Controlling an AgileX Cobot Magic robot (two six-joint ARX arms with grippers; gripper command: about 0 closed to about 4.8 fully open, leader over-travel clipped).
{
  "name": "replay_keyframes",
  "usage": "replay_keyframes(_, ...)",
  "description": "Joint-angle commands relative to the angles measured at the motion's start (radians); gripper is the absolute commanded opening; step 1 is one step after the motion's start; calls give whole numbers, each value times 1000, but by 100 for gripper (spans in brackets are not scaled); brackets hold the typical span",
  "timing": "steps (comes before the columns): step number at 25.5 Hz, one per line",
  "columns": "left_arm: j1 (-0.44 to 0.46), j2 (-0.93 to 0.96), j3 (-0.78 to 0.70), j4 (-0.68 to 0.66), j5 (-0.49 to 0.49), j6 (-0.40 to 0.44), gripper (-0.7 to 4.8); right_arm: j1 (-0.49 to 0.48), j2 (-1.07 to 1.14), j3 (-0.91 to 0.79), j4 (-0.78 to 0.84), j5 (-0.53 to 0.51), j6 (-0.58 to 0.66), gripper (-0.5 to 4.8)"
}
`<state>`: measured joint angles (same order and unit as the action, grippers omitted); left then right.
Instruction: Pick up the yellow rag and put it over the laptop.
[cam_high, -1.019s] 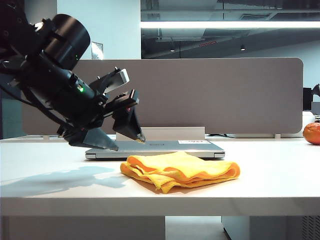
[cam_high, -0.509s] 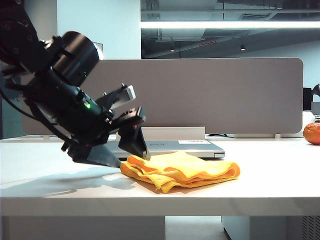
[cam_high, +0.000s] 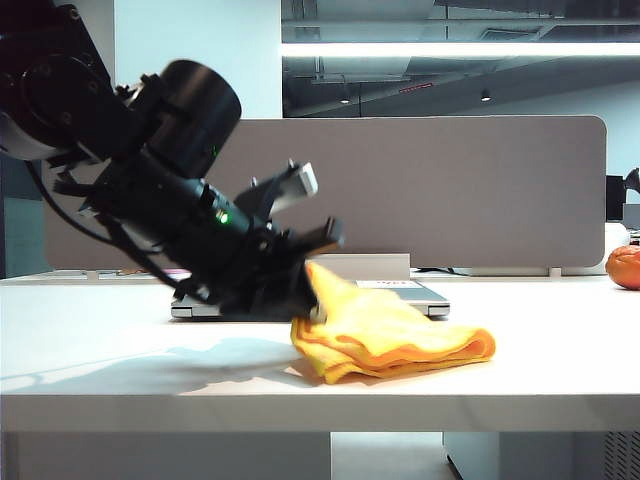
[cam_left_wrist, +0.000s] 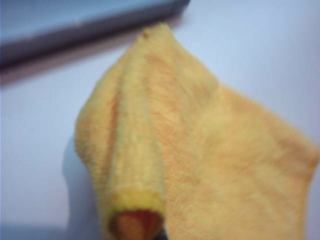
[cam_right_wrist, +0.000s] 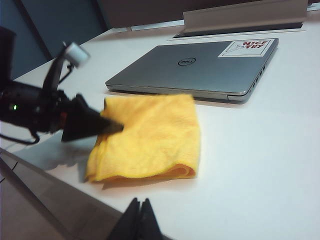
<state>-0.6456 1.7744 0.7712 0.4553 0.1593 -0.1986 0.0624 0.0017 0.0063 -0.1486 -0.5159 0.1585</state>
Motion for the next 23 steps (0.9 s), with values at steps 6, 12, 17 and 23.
replay_keyframes(6,2,-26,121,95,43,0,-5,0,-2,-3,14,2,2,-1)
replay_keyframes(12,6,-24,298,-21,-11,8,-5,0,-2,-3,14,2,2,-1)
replay_keyframes(17,44,21,471,-58,-99,120,-5,0,-2,-3,14,6,2,-1)
replay_keyframes(23,117,146,604,-58,-93,119,-5,0,-2,-3,11,18,2,-1)
